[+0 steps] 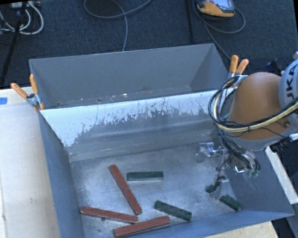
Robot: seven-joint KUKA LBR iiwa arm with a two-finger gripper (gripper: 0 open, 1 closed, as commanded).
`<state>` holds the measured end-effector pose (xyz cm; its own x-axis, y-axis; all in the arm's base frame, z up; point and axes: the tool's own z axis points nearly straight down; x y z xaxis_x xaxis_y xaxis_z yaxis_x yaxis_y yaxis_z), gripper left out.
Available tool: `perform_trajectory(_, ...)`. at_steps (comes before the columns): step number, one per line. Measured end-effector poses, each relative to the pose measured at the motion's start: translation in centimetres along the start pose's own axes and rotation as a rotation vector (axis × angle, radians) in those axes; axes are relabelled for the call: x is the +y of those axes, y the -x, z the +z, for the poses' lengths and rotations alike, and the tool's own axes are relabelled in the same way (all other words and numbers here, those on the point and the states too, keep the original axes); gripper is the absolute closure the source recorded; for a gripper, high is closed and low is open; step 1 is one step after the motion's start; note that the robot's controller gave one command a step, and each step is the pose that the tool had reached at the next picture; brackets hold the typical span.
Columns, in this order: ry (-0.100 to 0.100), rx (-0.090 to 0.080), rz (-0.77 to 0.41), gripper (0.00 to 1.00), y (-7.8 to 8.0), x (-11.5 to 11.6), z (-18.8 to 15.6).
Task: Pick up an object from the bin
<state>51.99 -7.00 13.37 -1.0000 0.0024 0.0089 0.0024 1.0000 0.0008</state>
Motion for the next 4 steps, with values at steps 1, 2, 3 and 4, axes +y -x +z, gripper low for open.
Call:
perform_trajectory(1,0.000,-0.013,-0.055,0.00,5.8,1.8,1.1)
perform_trajectory(2,0.001,-0.011,-0.229,0.00,8.8,10.5,3.3)
perform_trajectory(3,-0.001,-0.006,-0.357,0.00,7.8,11.8,6.5)
perform_trajectory(4,-0.002,-0.008,-0.357,1.00,7.9,11.8,6.3)
